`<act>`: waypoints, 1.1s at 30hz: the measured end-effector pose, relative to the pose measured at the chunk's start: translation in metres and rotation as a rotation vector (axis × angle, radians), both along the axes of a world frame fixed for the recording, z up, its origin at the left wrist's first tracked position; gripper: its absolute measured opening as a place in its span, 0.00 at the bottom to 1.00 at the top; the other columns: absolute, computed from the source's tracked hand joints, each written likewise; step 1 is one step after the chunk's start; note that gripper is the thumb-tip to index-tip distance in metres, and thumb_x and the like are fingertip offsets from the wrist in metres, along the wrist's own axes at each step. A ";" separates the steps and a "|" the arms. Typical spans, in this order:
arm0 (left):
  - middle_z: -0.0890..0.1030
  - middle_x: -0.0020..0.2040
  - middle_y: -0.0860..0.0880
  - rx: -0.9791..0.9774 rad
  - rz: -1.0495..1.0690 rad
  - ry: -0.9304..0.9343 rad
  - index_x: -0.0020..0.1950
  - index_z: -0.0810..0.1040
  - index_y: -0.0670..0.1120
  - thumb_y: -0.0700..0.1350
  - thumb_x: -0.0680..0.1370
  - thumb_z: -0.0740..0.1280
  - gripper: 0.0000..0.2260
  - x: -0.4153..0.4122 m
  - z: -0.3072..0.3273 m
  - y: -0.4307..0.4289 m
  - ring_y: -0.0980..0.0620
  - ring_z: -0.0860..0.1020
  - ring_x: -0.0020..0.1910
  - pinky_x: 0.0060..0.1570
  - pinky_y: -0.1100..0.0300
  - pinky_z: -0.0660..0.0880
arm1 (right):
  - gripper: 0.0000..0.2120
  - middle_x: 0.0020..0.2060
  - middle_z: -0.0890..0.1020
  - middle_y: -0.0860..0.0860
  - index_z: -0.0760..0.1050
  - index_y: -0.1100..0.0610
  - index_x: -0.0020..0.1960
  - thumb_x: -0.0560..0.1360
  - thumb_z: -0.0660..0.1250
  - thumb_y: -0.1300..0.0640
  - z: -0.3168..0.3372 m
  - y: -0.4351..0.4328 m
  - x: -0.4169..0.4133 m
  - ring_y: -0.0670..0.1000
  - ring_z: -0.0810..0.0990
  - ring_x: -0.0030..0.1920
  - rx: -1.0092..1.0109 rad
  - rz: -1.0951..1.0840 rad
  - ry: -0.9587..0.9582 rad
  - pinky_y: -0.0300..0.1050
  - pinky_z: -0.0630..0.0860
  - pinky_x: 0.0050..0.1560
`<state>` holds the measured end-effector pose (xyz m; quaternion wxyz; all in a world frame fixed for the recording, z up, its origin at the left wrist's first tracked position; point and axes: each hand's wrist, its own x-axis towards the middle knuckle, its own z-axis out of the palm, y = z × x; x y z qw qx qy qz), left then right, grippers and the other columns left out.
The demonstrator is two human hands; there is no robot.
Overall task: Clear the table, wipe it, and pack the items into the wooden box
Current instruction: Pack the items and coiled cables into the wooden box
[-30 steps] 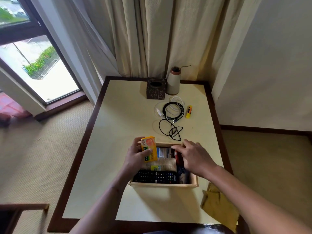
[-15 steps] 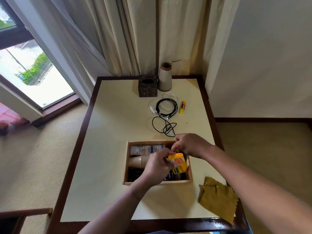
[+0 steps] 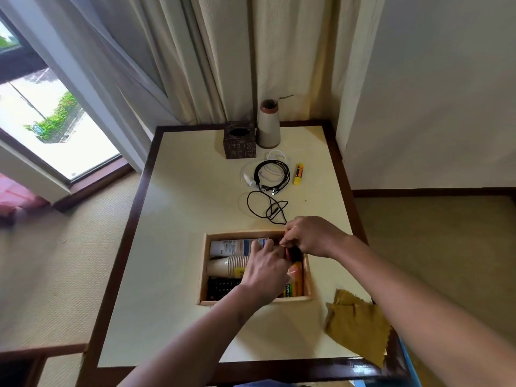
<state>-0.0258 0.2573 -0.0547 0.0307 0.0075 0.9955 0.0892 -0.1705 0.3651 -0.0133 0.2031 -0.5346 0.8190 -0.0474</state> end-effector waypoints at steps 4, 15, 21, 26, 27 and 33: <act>0.83 0.56 0.51 -0.028 -0.035 0.006 0.57 0.79 0.51 0.50 0.77 0.69 0.09 -0.002 0.000 0.002 0.48 0.72 0.56 0.57 0.47 0.64 | 0.15 0.49 0.81 0.46 0.84 0.45 0.60 0.79 0.68 0.59 0.000 0.002 -0.002 0.50 0.79 0.49 -0.010 0.000 -0.015 0.43 0.73 0.43; 0.80 0.53 0.50 -0.184 -0.174 -0.103 0.54 0.81 0.51 0.50 0.79 0.65 0.07 -0.014 0.007 0.002 0.48 0.71 0.58 0.61 0.46 0.61 | 0.12 0.48 0.81 0.48 0.85 0.49 0.54 0.80 0.65 0.47 0.002 0.001 0.011 0.50 0.79 0.50 0.020 -0.109 -0.024 0.48 0.78 0.48; 0.81 0.56 0.53 -0.027 -0.088 -0.040 0.54 0.80 0.52 0.51 0.79 0.62 0.09 0.001 0.000 -0.005 0.48 0.68 0.58 0.59 0.47 0.60 | 0.07 0.43 0.86 0.51 0.87 0.53 0.50 0.76 0.72 0.52 -0.006 -0.005 0.031 0.51 0.83 0.42 -0.093 -0.438 -0.065 0.48 0.83 0.46; 0.82 0.59 0.58 0.026 -0.100 -0.038 0.56 0.82 0.55 0.48 0.78 0.63 0.11 0.010 0.001 -0.007 0.48 0.69 0.59 0.56 0.46 0.61 | 0.08 0.42 0.82 0.51 0.79 0.52 0.49 0.72 0.75 0.56 -0.013 -0.004 0.035 0.52 0.82 0.40 -0.152 -0.719 -0.058 0.49 0.84 0.40; 0.83 0.58 0.58 0.022 -0.104 -0.043 0.55 0.82 0.55 0.48 0.79 0.63 0.09 0.010 0.003 -0.006 0.49 0.68 0.58 0.57 0.46 0.61 | 0.09 0.42 0.82 0.51 0.79 0.53 0.49 0.72 0.76 0.56 -0.013 -0.003 0.035 0.52 0.82 0.40 -0.145 -0.757 -0.066 0.48 0.84 0.40; 0.81 0.52 0.50 -0.103 -0.115 -0.151 0.53 0.82 0.50 0.46 0.81 0.65 0.07 0.001 0.020 0.002 0.45 0.69 0.60 0.64 0.43 0.60 | 0.11 0.42 0.81 0.50 0.79 0.55 0.48 0.69 0.78 0.57 -0.010 -0.008 0.033 0.51 0.80 0.39 -0.103 -0.800 -0.054 0.40 0.75 0.34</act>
